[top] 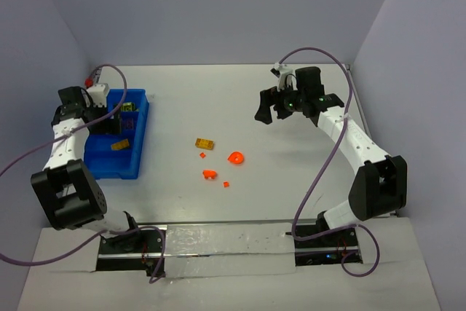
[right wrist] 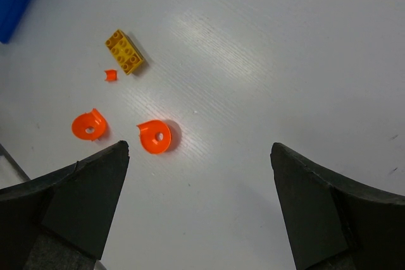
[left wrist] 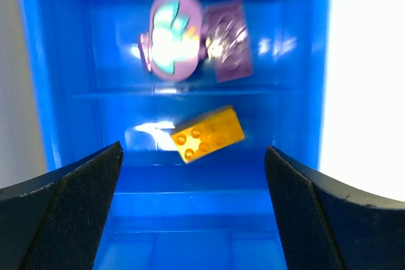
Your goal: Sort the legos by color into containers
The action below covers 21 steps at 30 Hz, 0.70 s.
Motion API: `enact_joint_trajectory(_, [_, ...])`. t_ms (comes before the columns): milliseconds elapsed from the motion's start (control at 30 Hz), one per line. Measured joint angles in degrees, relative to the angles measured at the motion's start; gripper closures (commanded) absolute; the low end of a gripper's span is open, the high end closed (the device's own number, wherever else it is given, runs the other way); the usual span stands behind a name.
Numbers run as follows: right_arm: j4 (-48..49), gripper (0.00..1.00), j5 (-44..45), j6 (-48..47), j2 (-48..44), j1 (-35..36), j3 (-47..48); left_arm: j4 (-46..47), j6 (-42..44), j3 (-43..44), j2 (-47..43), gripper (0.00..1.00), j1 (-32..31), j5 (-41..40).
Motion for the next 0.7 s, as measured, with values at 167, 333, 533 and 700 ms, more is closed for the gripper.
enact_joint_trajectory(167, [0.19,0.0,0.11,-0.05,0.02,-0.08,-0.46,-1.72,0.35,6.31,-6.06,0.04,-1.91,8.74])
enact_joint_trajectory(333, [0.29,0.0,0.29,-0.07,0.2,-0.96,-1.21,-0.28,-1.05,10.27,-8.67,0.05,-15.49,11.62])
enact_joint_trajectory(533, [0.39,0.0,1.31,-0.07,1.3,-2.67,-1.21,2.47,-6.09,2.43,-3.72,0.02,-32.7,9.17])
enact_joint_trajectory(700, [0.42,0.0,1.32,-0.2,2.09,-3.75,-1.21,2.4,-2.53,-0.06,3.35,0.1,-40.28,11.47])
